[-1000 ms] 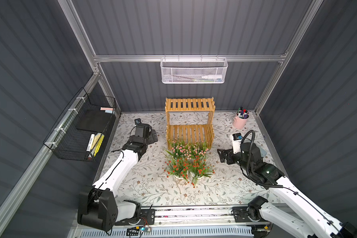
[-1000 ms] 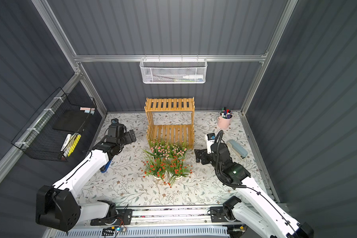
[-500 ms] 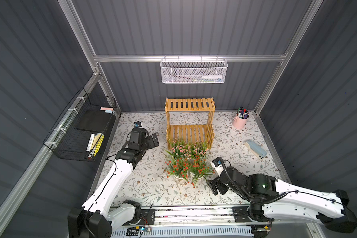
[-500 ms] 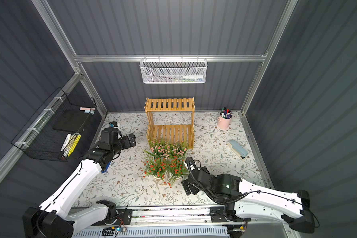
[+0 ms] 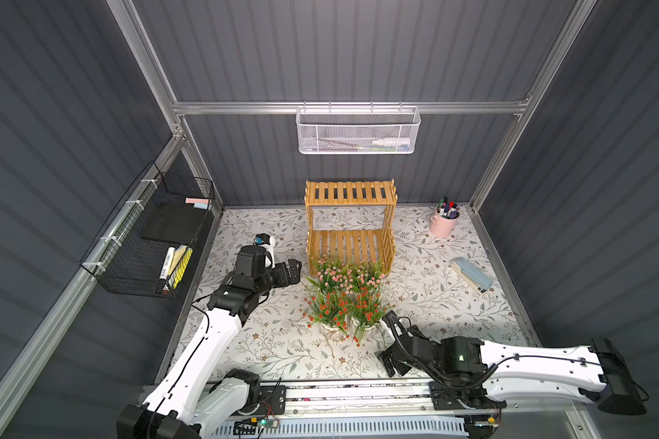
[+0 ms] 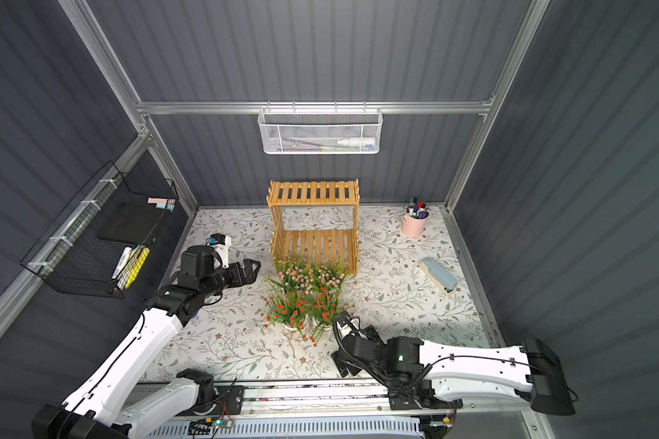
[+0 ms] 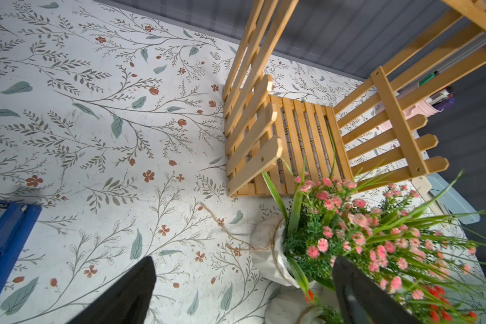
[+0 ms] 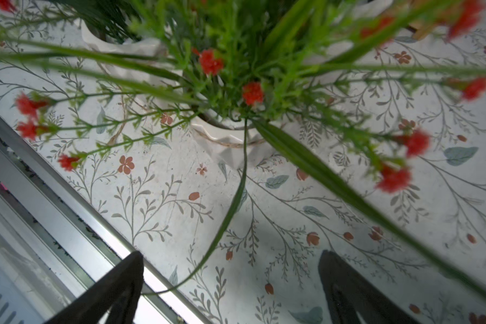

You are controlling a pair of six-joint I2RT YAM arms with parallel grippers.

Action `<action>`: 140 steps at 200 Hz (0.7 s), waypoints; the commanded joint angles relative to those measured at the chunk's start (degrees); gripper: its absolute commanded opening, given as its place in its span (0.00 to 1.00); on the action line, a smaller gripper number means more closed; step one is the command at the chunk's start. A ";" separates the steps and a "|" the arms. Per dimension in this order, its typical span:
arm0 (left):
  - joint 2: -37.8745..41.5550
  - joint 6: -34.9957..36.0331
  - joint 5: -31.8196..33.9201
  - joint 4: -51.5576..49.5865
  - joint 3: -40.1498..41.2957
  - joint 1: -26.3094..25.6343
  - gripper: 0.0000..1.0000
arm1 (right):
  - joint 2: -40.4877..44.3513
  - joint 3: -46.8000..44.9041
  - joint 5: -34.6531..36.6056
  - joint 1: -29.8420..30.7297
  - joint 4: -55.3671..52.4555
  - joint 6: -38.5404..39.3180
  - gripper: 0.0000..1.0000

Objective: Place the baby's breath potted plants on the rack by color
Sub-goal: Pick up the baby's breath potted plant from the center of the board.

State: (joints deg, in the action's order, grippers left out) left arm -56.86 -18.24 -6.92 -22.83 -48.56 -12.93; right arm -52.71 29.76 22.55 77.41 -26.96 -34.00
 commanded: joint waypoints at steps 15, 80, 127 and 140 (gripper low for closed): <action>1.49 -1.31 -0.76 -1.59 1.90 -0.08 0.99 | -0.97 -3.10 3.93 0.25 13.89 5.63 0.99; -0.74 -0.85 1.20 -2.23 -0.27 -0.09 0.99 | -6.73 -6.47 0.75 -5.50 26.65 12.46 0.99; -1.14 -0.92 1.88 -2.54 -1.03 -0.14 0.99 | -9.47 -8.25 -2.13 -9.97 34.20 16.95 0.99; -1.18 -0.83 2.12 -2.89 -1.34 -0.17 0.99 | -9.78 -8.79 -3.99 -11.88 36.29 18.18 0.99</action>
State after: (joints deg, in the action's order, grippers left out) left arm -58.02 -19.11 -5.98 -24.29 -47.59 -12.93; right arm -62.00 22.17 21.23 68.14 3.18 -19.27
